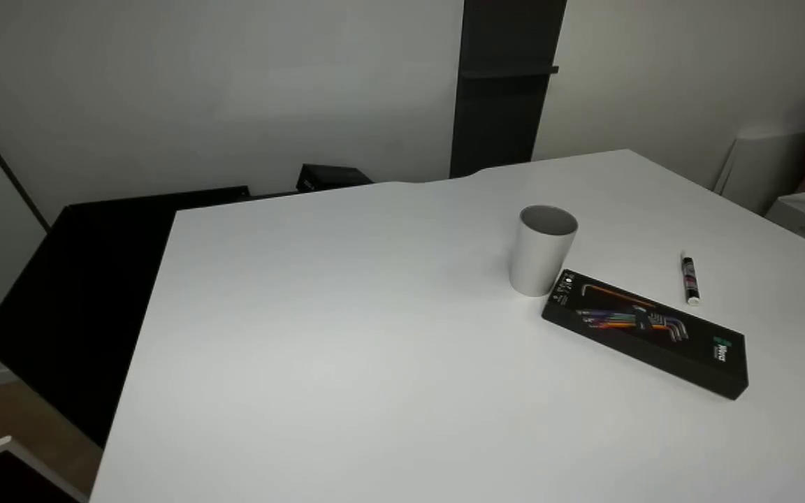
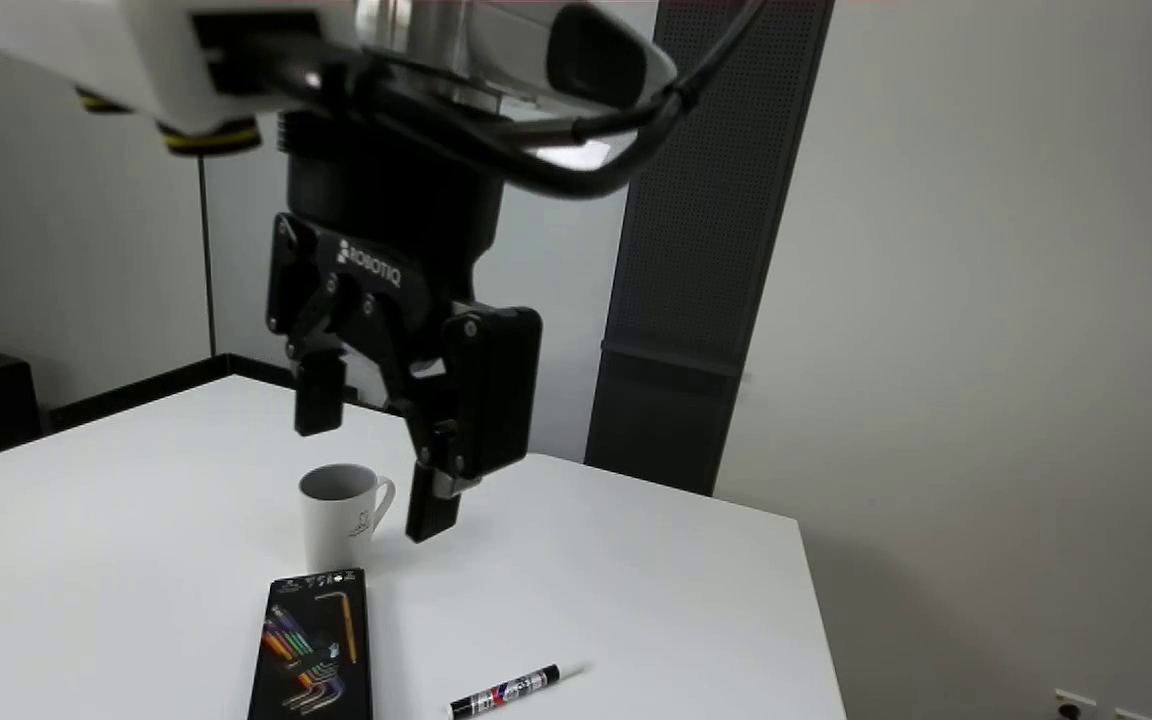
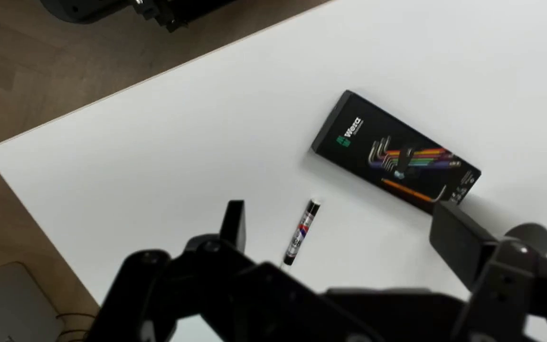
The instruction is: Put the marker in the mug
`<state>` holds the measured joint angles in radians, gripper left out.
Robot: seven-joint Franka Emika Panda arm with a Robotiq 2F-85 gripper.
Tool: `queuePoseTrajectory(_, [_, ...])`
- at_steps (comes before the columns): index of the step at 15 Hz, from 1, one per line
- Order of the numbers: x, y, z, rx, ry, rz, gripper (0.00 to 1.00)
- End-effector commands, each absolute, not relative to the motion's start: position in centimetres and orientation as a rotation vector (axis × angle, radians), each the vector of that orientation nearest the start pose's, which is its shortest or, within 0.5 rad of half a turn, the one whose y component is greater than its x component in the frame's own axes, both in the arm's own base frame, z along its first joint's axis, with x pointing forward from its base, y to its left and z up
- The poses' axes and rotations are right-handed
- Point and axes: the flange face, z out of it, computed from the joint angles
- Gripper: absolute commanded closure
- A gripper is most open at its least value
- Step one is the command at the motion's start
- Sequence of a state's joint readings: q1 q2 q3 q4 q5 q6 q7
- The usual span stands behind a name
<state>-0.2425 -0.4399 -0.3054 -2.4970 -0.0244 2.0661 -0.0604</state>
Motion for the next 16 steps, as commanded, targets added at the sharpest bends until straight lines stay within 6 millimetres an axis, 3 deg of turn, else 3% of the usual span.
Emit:
queuePoseTrajectory(1, [38.3, -23.7, 44.4, -2.923, 0.948, -0.124, 0.0])
queuePoseTrajectory(9, [46.8, -27.3, 44.3, -2.881, 1.254, -0.176, 0.0])
queuePoseTrajectory(16, [54.4, -28.7, 40.6, -2.881, 1.307, -0.129, 0.0])
